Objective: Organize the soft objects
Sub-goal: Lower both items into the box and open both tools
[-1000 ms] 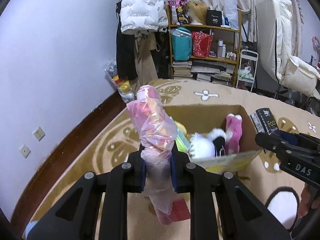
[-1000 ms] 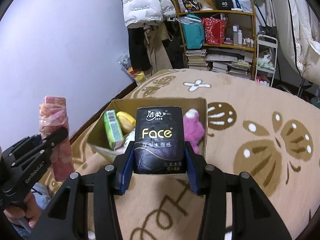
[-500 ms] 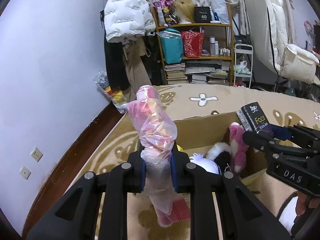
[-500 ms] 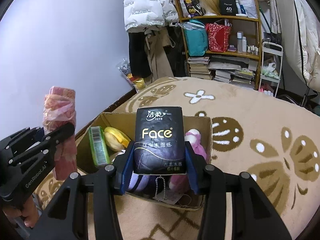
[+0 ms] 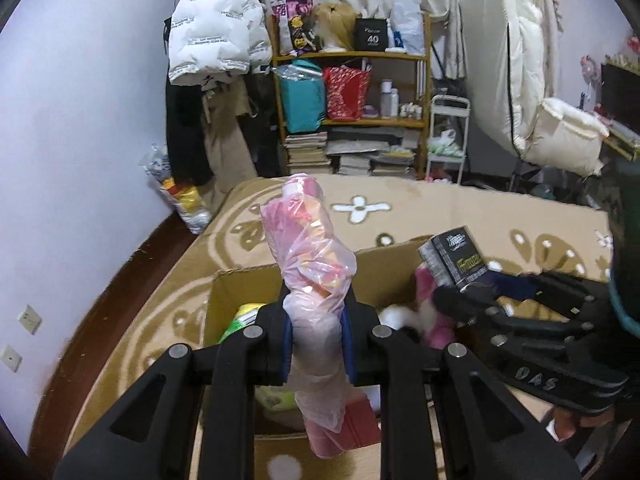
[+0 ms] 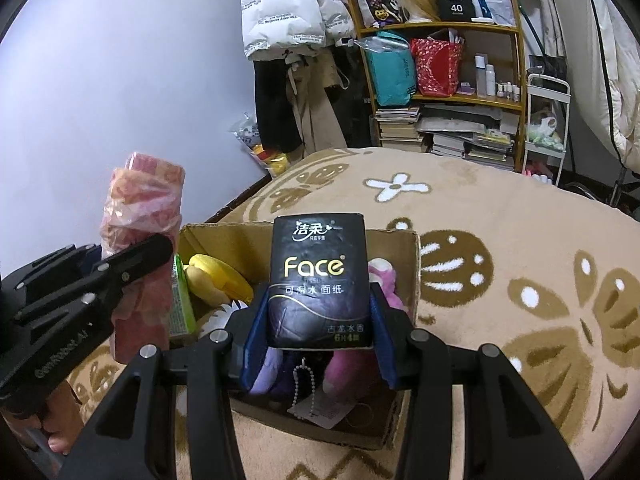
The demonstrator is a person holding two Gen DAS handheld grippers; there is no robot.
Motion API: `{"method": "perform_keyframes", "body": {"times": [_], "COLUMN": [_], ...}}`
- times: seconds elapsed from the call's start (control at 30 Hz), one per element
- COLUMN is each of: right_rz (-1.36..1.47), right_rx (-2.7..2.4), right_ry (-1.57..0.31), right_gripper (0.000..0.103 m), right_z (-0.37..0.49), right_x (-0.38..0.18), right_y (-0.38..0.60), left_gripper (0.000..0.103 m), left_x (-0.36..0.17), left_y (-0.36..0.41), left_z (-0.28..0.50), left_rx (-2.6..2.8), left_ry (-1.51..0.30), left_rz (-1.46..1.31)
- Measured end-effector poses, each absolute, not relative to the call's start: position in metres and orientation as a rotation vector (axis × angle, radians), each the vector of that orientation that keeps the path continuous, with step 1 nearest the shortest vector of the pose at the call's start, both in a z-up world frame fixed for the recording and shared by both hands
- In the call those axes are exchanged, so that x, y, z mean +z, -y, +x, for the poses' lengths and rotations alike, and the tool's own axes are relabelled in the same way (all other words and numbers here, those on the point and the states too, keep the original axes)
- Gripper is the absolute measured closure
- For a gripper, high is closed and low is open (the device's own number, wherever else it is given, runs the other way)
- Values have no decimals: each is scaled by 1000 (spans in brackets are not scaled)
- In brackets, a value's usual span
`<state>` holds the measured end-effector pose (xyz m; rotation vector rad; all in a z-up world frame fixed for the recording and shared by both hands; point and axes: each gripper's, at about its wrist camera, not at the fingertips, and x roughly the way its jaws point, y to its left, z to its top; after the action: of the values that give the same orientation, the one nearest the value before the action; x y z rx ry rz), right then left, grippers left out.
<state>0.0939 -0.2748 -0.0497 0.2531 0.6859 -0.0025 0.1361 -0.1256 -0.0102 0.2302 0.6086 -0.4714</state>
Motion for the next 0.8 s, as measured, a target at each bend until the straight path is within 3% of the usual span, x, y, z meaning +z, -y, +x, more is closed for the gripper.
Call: {"method": "perform_keyframes", "body": {"times": [0.37, 0.43, 0.5, 0.63, 0.7, 0.8], "right_rz": [270, 275, 282, 256, 255, 275], "right_rx": [12, 14, 19, 17, 16, 7], "right_ry": [-698, -708, -719, -733, -734, -731], "right_gripper": [54, 54, 53, 53, 53, 40], "right_z": [94, 95, 95, 93, 90, 87], "right_x": [-55, -56, -58, -59, -57, -54], "right_y": [275, 275, 276, 273, 272, 272], "left_gripper": [80, 73, 49, 41, 25, 14], "left_x": [-26, -29, -32, -33, -29, -22], "left_y": [120, 119, 119, 114, 111, 108], "left_z": [160, 161, 161, 159, 153, 149], "left_rx": [-510, -494, -472, -439, -421, -402], "left_ry": [-706, -709, -714, -712, -690, -683], "left_rz": [116, 122, 128, 122, 134, 162]}}
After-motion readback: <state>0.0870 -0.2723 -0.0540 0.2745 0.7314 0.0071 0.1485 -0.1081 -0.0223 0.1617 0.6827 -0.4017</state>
